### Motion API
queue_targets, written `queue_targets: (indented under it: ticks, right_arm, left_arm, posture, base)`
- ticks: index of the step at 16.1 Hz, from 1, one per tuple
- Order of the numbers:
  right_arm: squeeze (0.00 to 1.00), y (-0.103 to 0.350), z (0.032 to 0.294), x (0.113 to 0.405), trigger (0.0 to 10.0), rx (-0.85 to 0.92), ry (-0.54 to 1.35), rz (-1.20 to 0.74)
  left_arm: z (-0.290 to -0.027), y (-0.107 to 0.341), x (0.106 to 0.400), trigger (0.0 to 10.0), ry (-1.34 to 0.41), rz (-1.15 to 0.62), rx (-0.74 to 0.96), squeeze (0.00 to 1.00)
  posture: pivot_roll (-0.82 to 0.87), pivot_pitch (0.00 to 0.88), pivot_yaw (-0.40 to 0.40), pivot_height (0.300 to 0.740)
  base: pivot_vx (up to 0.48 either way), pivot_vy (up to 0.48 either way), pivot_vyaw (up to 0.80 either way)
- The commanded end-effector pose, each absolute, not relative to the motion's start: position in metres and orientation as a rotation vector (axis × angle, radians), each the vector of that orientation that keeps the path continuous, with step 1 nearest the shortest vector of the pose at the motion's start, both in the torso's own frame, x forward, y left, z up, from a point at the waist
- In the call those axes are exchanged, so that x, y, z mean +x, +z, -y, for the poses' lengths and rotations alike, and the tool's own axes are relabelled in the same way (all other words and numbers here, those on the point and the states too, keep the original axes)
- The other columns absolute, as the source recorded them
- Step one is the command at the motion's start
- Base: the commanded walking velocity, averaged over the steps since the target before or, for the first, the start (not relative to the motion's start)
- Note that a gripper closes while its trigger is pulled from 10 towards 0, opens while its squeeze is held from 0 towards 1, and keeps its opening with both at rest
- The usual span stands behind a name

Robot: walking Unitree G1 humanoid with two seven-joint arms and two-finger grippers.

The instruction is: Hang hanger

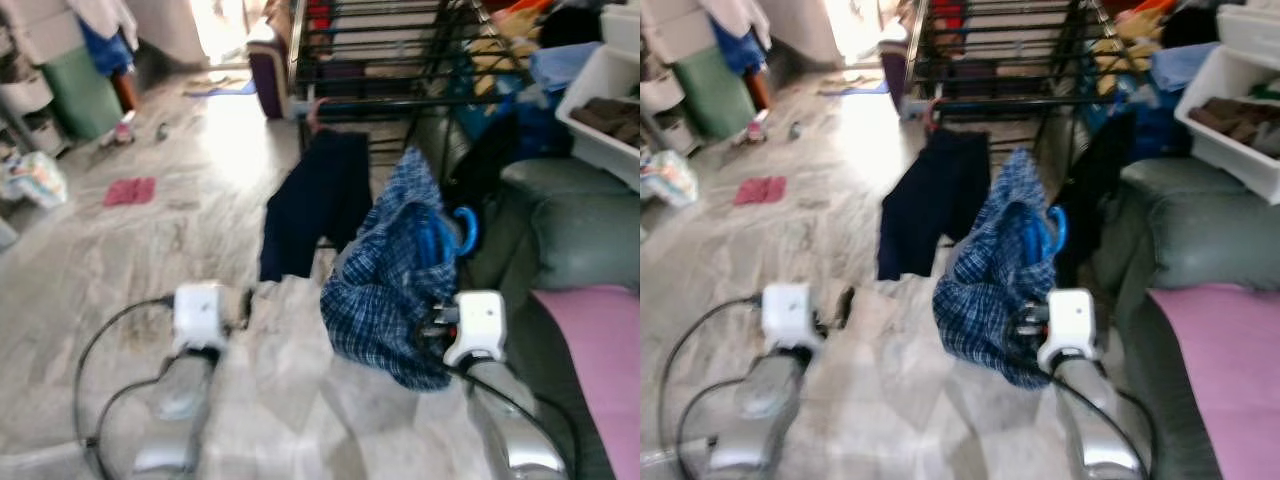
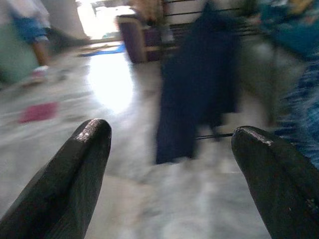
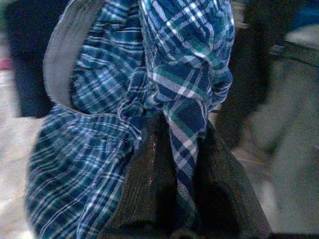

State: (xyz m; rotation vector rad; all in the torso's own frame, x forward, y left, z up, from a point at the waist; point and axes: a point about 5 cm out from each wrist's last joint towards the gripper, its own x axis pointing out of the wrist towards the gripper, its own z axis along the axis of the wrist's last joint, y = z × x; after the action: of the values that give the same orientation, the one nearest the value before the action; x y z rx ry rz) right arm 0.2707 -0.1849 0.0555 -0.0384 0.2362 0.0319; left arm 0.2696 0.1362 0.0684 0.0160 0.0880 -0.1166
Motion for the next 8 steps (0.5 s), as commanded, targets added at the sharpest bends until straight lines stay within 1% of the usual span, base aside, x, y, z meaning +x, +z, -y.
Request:
queue_targets:
  ticks: [1, 8]
  right_arm:
    - [0.00, 0.0605, 0.1787, 0.2748, 10.0, -0.021, 0.040, -0.213]
    - [0.00, 0.0586, 0.1761, 0.2775, 10.0, -0.025, 0.054, -0.239]
  left_arm:
    - [-0.1476, 0.0661, 0.2698, 10.0, -0.091, -0.106, 0.037, 0.00]
    - [-0.1383, 0.0642, 0.2722, 10.0, -0.109, -0.123, 0.022, 0.00]
  posture:
    - [-0.06, 0.000, 0.041, 0.740]
    - [-0.06, 0.000, 0.040, 0.740]
  base:
    - [0.480, 0.000, 0.00]
    - [0.480, 0.000, 0.00]
